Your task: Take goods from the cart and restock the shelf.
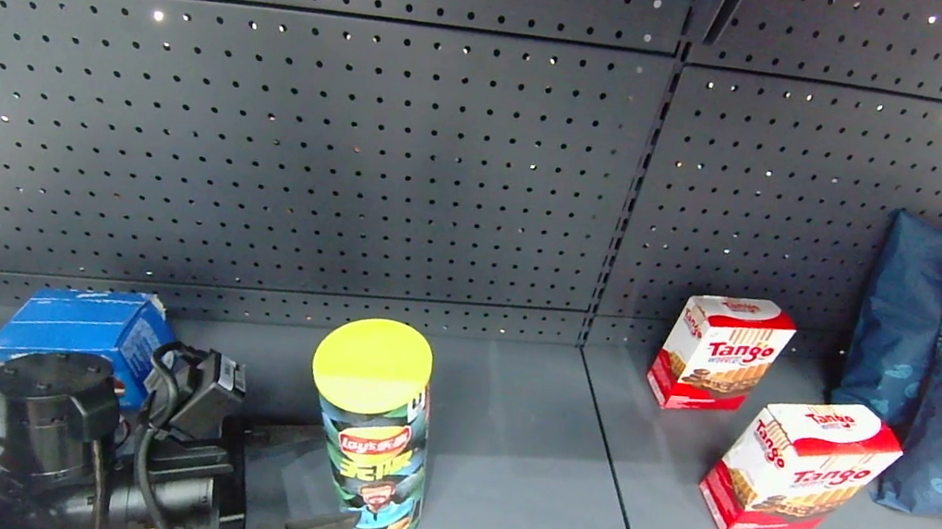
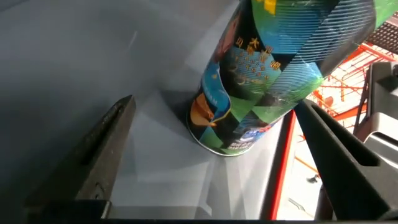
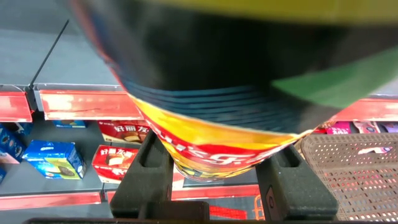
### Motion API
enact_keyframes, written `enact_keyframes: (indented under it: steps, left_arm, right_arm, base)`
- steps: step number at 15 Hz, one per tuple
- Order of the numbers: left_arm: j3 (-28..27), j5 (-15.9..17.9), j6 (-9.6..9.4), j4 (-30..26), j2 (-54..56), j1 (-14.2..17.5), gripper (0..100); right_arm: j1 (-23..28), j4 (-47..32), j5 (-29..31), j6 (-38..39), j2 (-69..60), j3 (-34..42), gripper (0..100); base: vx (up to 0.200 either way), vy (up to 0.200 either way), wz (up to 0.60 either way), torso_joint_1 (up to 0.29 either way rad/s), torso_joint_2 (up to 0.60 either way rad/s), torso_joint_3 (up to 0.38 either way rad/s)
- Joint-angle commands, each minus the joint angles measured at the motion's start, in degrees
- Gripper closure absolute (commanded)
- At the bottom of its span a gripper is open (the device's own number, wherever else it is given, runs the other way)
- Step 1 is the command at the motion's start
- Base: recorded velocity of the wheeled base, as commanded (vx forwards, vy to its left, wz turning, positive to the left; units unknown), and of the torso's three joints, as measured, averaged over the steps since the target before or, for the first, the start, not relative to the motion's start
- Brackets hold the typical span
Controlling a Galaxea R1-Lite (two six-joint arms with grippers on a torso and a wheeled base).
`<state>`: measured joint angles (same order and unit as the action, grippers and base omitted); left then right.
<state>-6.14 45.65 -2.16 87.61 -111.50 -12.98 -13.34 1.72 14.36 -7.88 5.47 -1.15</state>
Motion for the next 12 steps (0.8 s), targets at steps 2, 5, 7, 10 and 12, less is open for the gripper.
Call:
enact_keyframes:
  steps: [2, 5, 7, 10, 12]
  left_arm:
    - [-0.27, -0.04, 0.05, 0.10, -0.65, 0.15, 0]
    - [-0.36, -0.13, 0.05, 0.10, -1.18, 0.15, 0]
    - [-0.27, -0.13, 0.05, 0.10, -1.53, 0.15, 0]
    - [-0.27, -0.65, -0.04, 0.19, -1.88, 0.15, 0]
    - [-0.27, -0.57, 0.05, 0.54, -1.88, 0.15, 0]
  right_arm:
    - [-0.02, 0.04, -0.03, -0.04, 0.06, 0.00, 100]
    - [-0.02, 0.04, -0.03, -0.04, 0.06, 0.18, 100]
    - [-0.02, 0.04, -0.03, -0.04, 0.06, 0.18, 100]
    - [-0.02, 0.04, -0.03, -0.04, 0.06, 0.18, 100]
    - [-0.02, 0.04, -0.03, -0.04, 0.06, 0.18, 100]
  base:
    - [0.000, 0.000, 0.00, 0.000, 0.00, 0.000]
    - [0.000, 0.000, 0.00, 0.000, 0.00, 0.000]
    - [0.000, 0.000, 0.00, 0.000, 0.00, 0.000]
    - [0.000, 0.000, 0.00, 0.000, 0.00, 0.000]
    - [0.000, 0.000, 0.00, 0.000, 0.00, 0.000]
